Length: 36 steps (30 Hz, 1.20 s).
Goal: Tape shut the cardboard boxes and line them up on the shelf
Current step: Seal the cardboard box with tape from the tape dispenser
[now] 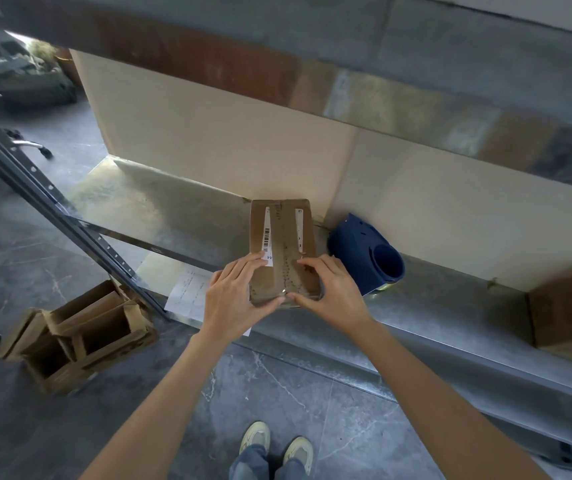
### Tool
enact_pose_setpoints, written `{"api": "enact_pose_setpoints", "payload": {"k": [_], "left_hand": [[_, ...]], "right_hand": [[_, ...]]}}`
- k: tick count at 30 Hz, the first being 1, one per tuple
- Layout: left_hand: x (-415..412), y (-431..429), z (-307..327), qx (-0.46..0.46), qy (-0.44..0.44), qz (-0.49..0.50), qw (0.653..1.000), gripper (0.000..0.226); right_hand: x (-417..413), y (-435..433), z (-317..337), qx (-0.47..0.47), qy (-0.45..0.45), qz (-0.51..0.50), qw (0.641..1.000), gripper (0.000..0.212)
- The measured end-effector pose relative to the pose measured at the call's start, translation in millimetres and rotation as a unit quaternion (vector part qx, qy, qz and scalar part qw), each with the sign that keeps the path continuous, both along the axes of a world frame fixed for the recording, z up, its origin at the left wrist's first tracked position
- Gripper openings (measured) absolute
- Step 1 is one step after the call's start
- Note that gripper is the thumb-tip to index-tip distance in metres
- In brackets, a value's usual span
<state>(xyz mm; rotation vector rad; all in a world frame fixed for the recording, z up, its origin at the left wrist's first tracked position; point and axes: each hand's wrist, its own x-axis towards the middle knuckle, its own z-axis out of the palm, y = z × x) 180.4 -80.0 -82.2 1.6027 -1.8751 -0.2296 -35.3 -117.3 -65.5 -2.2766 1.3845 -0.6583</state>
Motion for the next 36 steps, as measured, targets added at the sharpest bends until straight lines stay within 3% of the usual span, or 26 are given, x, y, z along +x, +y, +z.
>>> {"api": "enact_pose_setpoints", "payload": {"k": [7,18,22,26,30,36], "left_hand": [[-4.8,-5.0,4.4,0.011,-0.003,0.036,0.999,0.051],[-17.5,-3.5,5.5,0.026,0.023,0.085,0.996,0.046],[4.0,-5.3,3.8,0.073,0.044,0.013,0.996,0.043],[34.2,-7.0,3.3,0.151,0.034,-0.102,0.983,0.060],[36.2,-7.6,1.1,0.141,0.008,-0.108,0.984,0.069],[38.7,-10.1,-4.4,0.137,0.009,-0.102,0.985,0.068]], "right_hand": [[9.8,-0.8,4.6,0.007,-0.023,-0.044,0.999,0.053],[13.6,1.5,1.5,0.026,-0.052,-0.064,0.996,0.047],[-4.9,-4.7,5.1,0.066,-0.040,0.006,0.997,0.055],[-29.5,-9.5,8.5,0.092,0.030,0.111,0.989,0.070],[-32.1,-13.2,3.3,0.089,0.038,0.122,0.988,0.082],[-27.4,-13.2,-4.7,0.062,0.006,0.093,0.994,0.068]]}}
